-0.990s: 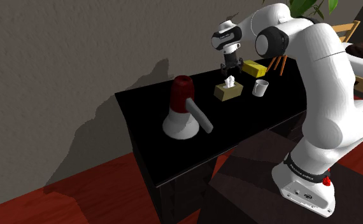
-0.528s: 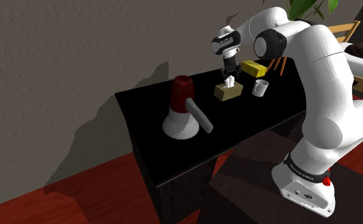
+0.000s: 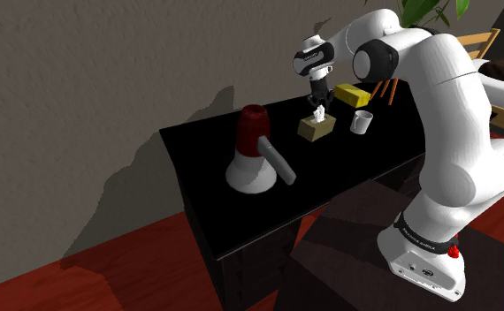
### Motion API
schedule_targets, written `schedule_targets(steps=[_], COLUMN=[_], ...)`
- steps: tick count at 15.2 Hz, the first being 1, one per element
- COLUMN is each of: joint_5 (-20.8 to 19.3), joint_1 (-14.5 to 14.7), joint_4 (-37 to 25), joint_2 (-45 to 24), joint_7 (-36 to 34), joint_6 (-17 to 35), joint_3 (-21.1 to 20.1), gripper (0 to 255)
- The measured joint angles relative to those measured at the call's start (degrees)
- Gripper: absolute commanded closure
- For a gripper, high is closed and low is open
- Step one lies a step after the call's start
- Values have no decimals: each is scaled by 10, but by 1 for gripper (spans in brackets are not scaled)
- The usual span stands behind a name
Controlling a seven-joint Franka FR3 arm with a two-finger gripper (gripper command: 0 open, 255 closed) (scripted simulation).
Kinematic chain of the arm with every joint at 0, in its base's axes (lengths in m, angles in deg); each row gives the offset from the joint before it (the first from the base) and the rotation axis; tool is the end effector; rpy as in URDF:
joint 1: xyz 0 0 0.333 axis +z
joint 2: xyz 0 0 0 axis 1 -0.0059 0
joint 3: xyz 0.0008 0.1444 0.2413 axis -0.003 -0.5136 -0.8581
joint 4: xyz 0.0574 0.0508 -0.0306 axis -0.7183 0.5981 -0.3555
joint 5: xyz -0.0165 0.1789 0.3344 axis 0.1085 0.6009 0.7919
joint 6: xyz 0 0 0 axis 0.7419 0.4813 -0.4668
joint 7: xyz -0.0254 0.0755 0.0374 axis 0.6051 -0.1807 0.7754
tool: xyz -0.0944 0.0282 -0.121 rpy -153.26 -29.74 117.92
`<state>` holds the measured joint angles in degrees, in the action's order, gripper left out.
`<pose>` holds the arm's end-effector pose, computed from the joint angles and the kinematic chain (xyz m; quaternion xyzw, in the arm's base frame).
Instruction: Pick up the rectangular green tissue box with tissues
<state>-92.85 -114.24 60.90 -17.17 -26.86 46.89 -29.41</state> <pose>0.5350 -0.4157 0.2036 0.8858 -0.4189 -0.1503 0.1318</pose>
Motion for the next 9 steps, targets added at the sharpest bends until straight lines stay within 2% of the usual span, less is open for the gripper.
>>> schedule_targets(steps=[9], joint_5=[-2], joint_1=[-1], joint_4=[-20], joint_2=[18], joint_7=[11], joint_6=[-39], joint_3=[2], gripper=[255])
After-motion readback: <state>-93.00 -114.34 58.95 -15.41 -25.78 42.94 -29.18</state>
